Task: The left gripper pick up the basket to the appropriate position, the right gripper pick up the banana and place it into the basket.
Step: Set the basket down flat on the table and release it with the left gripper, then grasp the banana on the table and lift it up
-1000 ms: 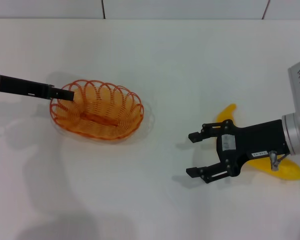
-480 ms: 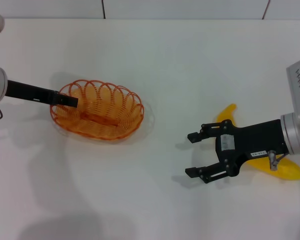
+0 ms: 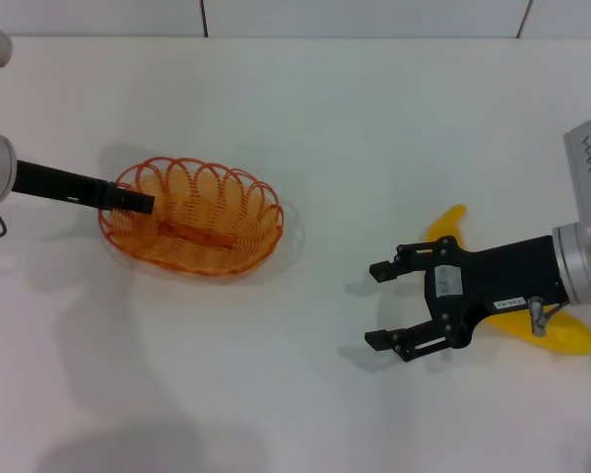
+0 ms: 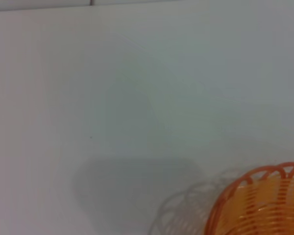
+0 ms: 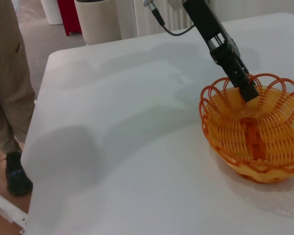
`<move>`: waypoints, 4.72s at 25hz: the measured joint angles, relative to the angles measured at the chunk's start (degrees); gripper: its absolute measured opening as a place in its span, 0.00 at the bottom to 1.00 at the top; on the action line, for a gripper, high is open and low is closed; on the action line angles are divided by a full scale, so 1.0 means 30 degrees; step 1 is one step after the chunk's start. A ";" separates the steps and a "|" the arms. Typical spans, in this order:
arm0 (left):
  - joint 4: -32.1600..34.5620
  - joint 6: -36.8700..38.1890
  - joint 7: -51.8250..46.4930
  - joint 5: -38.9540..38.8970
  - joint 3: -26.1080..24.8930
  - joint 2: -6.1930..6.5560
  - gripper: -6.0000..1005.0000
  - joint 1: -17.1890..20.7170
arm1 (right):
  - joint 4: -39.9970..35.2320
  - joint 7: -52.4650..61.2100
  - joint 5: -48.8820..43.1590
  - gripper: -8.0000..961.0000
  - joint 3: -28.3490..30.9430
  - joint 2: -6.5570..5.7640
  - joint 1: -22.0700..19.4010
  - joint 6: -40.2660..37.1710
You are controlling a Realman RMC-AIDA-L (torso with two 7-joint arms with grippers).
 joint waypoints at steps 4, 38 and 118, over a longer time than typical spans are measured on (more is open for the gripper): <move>-0.0001 0.0000 0.0053 0.0001 0.0000 -0.0027 0.53 0.0004 | -0.0002 0.0017 0.0000 0.90 -0.0017 -0.0001 0.0001 0.0000; 0.0023 -0.1878 0.2692 -0.1242 -0.0100 -0.0481 0.07 0.0035 | 0.0447 -0.0083 0.0000 0.90 -0.0116 0.0000 0.0138 0.0031; -0.2288 -0.2616 1.9014 -1.5351 0.1873 -0.0808 0.65 0.6027 | 0.0799 0.0182 -0.0153 0.90 0.0020 0.0058 0.0456 0.1071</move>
